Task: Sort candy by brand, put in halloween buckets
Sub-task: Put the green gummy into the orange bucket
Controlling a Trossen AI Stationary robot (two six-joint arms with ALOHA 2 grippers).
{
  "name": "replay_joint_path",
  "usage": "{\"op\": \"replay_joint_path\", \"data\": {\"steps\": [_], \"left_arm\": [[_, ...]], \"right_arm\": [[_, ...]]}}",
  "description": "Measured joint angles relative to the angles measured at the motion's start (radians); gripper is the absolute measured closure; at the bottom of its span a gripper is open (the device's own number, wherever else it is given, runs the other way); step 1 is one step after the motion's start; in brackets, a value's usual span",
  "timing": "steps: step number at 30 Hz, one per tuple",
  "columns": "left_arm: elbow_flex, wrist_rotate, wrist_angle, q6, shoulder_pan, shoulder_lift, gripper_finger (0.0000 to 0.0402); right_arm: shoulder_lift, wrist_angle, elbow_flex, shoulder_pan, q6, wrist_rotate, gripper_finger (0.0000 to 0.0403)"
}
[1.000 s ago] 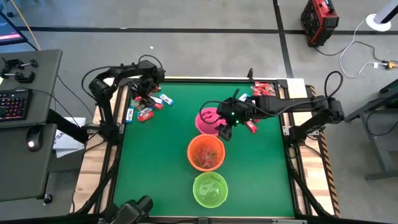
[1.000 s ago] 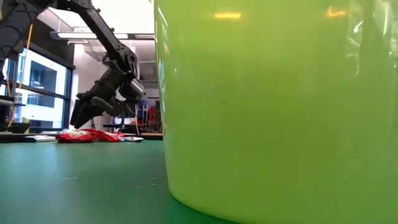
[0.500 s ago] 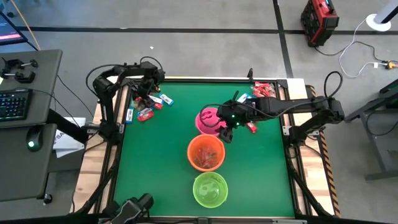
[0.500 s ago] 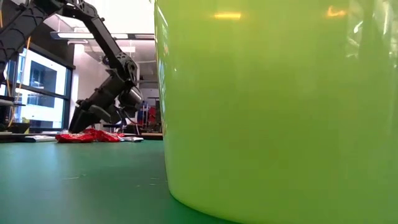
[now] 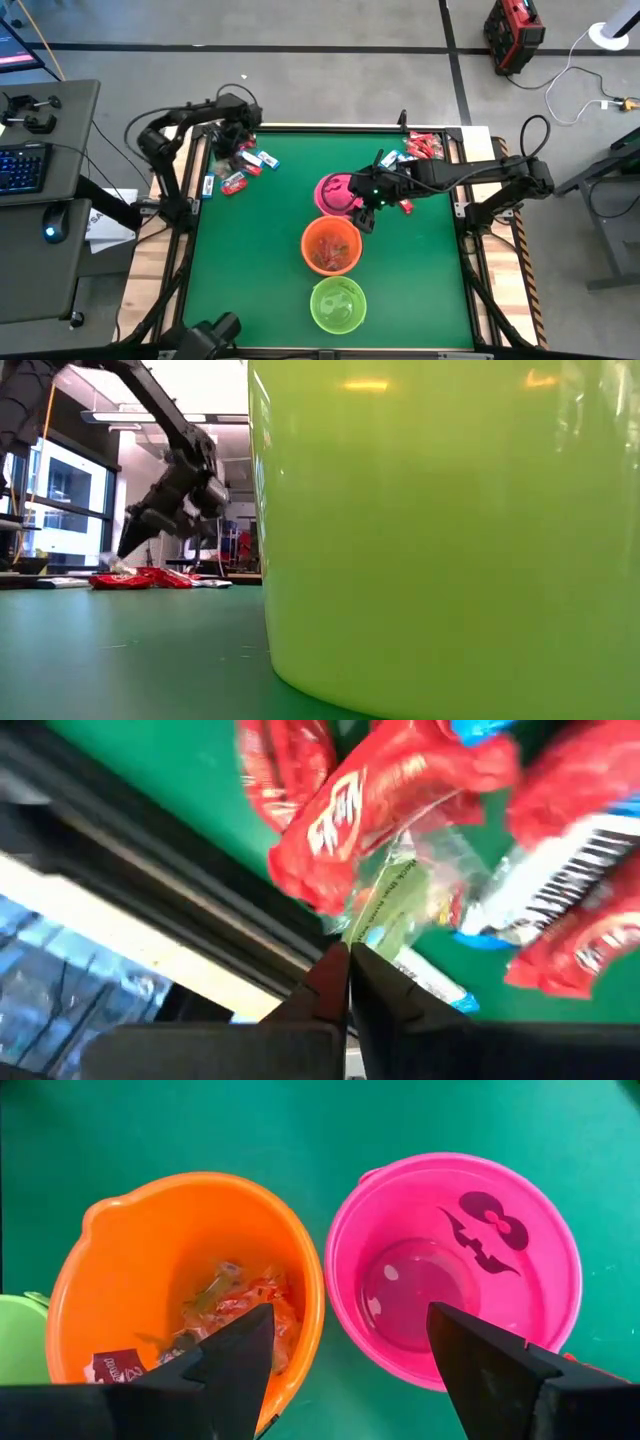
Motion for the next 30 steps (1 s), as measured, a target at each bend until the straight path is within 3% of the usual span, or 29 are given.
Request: {"op": "replay_joint_path", "data": {"steps": [9, 17, 24, 30], "left_arm": [[0.007, 0.169, 0.008, -0.037, -0.069, -0.344, 0.0401], [0.007, 0.377, 0.065, -0.226, -0.357, -0.564, 0.0401], [0.007, 0.458, 0.328, -0.448, -0.700, -0.592, 0.0401], [0.007, 0.518, 0.700, -0.477, -0.934, -0.542, 0.0401]], "right_arm": [[-0.047, -0.004, 0.000, -0.005, -0.026, 0.023, 0.0146], [-0.159, -0.060, 0.000, -0.047, -0.026, 0.057, 0.0146], [-0.219, -0.116, 0.000, -0.084, -0.028, 0.170, 0.0146], [-0.234, -0.135, 0.000, -0.116, -0.030, 0.173, 0.0146]]}}
